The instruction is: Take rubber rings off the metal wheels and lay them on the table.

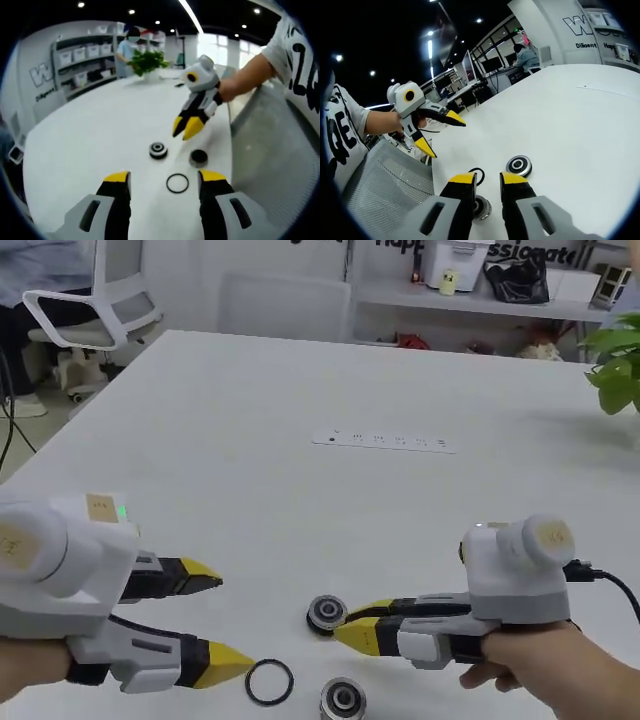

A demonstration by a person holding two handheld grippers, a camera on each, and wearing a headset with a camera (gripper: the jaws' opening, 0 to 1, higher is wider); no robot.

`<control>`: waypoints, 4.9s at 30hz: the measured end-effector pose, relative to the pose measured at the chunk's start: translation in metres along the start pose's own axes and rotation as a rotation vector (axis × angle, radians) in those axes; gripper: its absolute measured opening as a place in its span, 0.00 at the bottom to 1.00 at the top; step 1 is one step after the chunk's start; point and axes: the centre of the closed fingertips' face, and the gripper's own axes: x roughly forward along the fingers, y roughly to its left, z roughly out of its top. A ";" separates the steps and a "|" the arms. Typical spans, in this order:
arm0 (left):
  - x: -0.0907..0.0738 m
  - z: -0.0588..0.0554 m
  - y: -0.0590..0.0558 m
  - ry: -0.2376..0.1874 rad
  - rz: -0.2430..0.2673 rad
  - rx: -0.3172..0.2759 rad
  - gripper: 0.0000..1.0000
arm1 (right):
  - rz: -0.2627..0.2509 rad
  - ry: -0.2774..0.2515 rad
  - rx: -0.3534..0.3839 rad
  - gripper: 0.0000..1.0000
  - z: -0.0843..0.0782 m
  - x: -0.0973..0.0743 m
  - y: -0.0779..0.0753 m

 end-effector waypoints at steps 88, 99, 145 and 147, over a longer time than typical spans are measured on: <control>0.102 0.004 0.016 0.052 -0.091 0.041 0.34 | -0.094 0.065 -0.174 0.12 -0.023 0.025 -0.050; 0.111 0.006 0.013 0.059 -0.103 0.060 0.27 | -0.094 0.060 -0.171 0.12 -0.022 0.025 -0.050; 0.118 0.004 0.014 0.038 -0.030 0.033 0.13 | -0.093 -0.016 0.123 0.00 -0.024 0.021 -0.058; 0.118 0.003 0.014 0.040 -0.026 0.034 0.13 | -0.092 -0.017 0.126 0.00 -0.024 0.021 -0.058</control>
